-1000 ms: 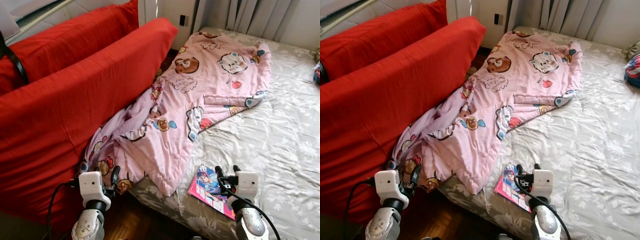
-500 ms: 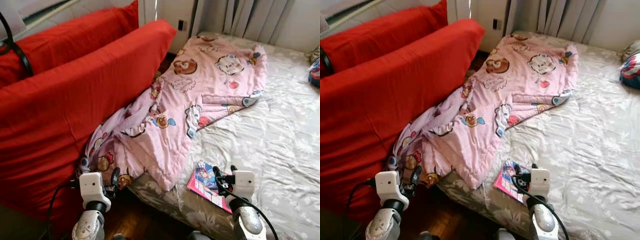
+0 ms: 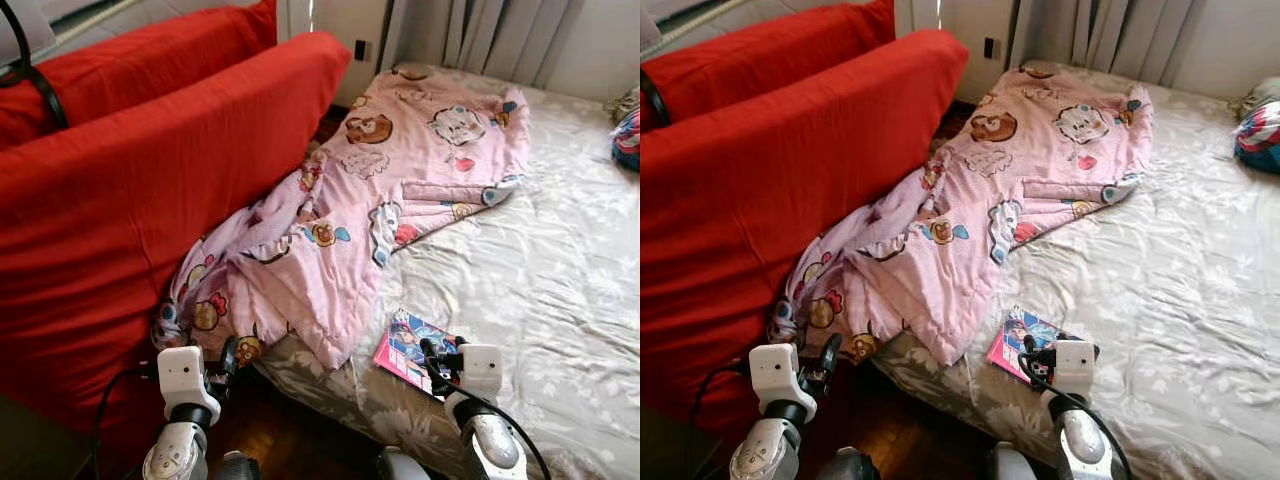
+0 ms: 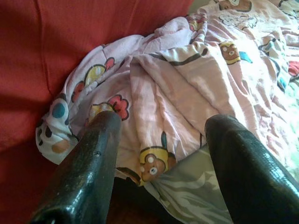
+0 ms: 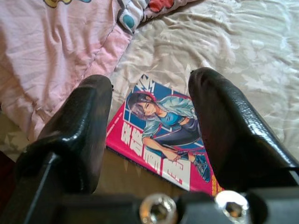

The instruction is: Clean up the room

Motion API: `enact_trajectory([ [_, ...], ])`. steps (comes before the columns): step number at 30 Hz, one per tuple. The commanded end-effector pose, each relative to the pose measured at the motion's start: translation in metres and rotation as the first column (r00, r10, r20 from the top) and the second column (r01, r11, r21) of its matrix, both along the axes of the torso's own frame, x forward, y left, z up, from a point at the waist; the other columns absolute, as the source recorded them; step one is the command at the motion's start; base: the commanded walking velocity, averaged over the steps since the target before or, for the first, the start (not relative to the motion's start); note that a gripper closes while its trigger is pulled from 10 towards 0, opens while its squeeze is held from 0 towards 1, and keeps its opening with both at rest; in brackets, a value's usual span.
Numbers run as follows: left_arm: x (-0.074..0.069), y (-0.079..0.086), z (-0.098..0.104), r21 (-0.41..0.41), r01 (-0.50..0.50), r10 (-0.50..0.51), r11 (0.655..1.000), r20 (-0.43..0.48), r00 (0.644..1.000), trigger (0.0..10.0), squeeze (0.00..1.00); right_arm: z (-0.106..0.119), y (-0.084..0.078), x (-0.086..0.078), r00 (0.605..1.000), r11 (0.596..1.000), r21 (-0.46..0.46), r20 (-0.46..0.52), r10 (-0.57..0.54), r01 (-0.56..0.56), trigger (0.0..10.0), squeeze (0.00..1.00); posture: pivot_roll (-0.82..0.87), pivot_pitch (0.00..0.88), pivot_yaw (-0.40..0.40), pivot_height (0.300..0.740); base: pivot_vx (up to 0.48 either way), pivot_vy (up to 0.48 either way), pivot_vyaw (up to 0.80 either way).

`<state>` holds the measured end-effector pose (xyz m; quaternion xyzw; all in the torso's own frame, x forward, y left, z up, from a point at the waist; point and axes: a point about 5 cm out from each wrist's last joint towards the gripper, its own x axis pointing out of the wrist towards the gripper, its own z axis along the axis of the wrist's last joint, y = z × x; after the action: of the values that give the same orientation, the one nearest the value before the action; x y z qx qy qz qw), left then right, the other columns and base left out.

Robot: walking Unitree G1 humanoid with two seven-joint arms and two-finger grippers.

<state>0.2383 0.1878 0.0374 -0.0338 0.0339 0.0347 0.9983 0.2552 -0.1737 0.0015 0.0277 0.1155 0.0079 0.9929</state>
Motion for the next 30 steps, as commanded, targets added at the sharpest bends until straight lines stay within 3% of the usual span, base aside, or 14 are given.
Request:
enact_trajectory([
  [1, -0.0024, 0.0011, -0.0017, 0.012, 0.0, 0.001, 1.0, -0.017, 1.0, 10.0, 0.0, -0.0055, -0.0009, -0.0047, 1.0, 1.0, 0.004, -0.022, -0.005, 0.005, 10.0, 0.0, -0.08, 0.171, -0.018, 0.64, 0.0, 0.0, 0.0],
  [26, -0.0028, 0.0021, -0.0013, 0.011, 0.008, -0.008, 1.0, -0.022, 1.0, 10.0, 0.0, -0.0093, 0.0031, 0.0004, 0.999, 1.0, 0.005, -0.044, -0.014, 0.015, 10.0, 0.0, -0.06, 0.179, -0.014, 0.64, 0.0, 0.0, 0.0],
  [30, -0.0032, 0.0022, -0.0013, 0.011, 0.009, -0.008, 1.0, -0.026, 1.0, 10.0, 0.0, -0.0097, 0.0041, 0.0012, 0.999, 1.0, 0.005, -0.043, -0.009, 0.01, 10.0, 0.0, -0.06, 0.181, -0.013, 0.61, 0.0, 0.0, 0.0],
])
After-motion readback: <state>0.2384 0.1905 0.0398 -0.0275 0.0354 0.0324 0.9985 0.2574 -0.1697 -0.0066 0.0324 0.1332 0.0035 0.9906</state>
